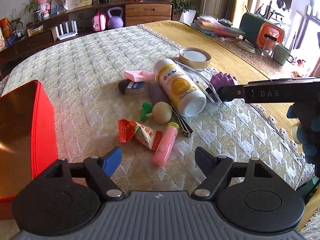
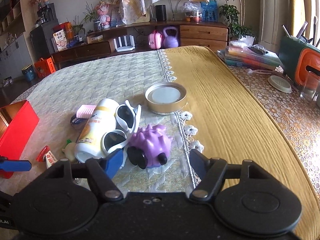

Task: Organize rigid objects
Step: 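Grasp the pink lotion tube with the left tool while the right tool grasps the purple spiky toy, then carry the pink tube and purple toy over the red tin box with both tools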

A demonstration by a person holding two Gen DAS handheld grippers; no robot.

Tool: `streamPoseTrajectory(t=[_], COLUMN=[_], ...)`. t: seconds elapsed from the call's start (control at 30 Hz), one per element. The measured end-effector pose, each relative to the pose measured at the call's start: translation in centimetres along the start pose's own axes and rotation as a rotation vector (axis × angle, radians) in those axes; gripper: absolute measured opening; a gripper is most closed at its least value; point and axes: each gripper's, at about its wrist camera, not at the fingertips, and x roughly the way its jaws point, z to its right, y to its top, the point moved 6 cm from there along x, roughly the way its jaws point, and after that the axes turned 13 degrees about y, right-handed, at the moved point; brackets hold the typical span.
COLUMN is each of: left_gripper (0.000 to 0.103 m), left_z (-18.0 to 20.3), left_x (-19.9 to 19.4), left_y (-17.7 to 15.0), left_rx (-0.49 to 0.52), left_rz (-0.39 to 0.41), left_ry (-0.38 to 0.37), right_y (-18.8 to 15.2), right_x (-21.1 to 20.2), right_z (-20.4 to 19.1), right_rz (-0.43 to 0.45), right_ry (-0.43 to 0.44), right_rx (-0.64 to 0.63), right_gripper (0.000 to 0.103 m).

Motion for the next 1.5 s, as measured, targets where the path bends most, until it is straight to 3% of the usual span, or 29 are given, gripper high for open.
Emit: streamPoseTrajectory(t=[0.13, 0.3, 0.57, 0.7, 1.13, 1.5], left_gripper=[0.056, 0.040, 0.030, 0.016, 0.016, 0.016], left_z=[0.6, 1.2, 2.1, 2.2, 1.5, -0.6], left_x=[0.4, 0.8, 1.3, 1.5, 0.3, -2.1], left_y=[-0.1, 0.0, 0.7, 0.9, 0.4, -0.3], left_rx=[0.018, 0.039, 0.060, 0.065, 0.023, -0.048], left_rz=[-0.007, -0.004, 0.006, 0.012, -0.002, -0.015], left_ry=[-0.018, -0.031, -0.052, -0.045, -0.050, -0.054], right_y=[0.1, 0.3, 0.4, 0.5, -0.8, -2.2], right_x=[0.4, 0.8, 1.4, 1.5, -0.9, -4.6], right_z=[0.2, 0.4, 0.6, 0.3, -0.2, -4.5], right_rz=[-0.004, 0.002, 0.017, 0.029, 0.042, 0.045], right_ry=[0.023, 0.040, 0.067, 0.073, 0.012, 0.057], right_rx=[-0.007, -0.006, 0.012, 0.018, 0.054, 0.058], right_gripper=[0.068, 0.065, 0.061, 0.054, 0.054, 0.054])
